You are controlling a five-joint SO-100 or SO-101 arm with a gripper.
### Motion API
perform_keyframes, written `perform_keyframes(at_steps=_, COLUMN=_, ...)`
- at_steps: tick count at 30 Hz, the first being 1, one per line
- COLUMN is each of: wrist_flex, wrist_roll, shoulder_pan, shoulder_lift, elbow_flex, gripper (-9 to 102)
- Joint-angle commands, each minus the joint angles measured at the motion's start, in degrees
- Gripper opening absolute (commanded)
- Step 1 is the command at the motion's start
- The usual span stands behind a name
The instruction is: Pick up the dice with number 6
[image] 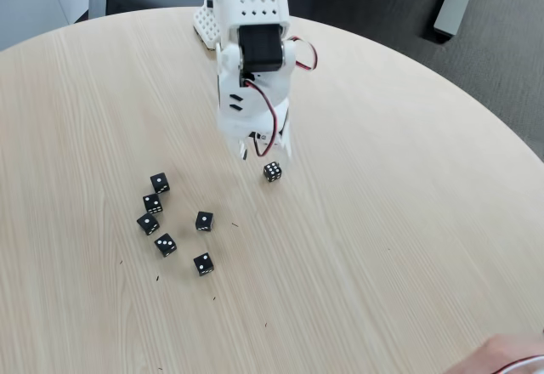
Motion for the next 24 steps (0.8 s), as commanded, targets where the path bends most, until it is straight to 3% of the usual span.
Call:
perform_keyframes(at_steps=1, wrist_flex=-0.35, wrist_roll=-0.09, shoulder_pan=0.44, shoulder_lift=0.26, elbow_flex=-1.85, gripper=22)
perform_keyframes(at_steps=19, wrist_flex=0.62, wrist_roll=0.00, shoulder_pan=0.44, shoulder_lift=0.26, elbow_flex=-0.97, gripper=23)
perform_keyframes(at_steps=24, wrist_flex=5.10, wrist_roll=-1.05, shoulder_pan=0.44, shoulder_lift=0.26, elbow_flex=-0.97, gripper=22)
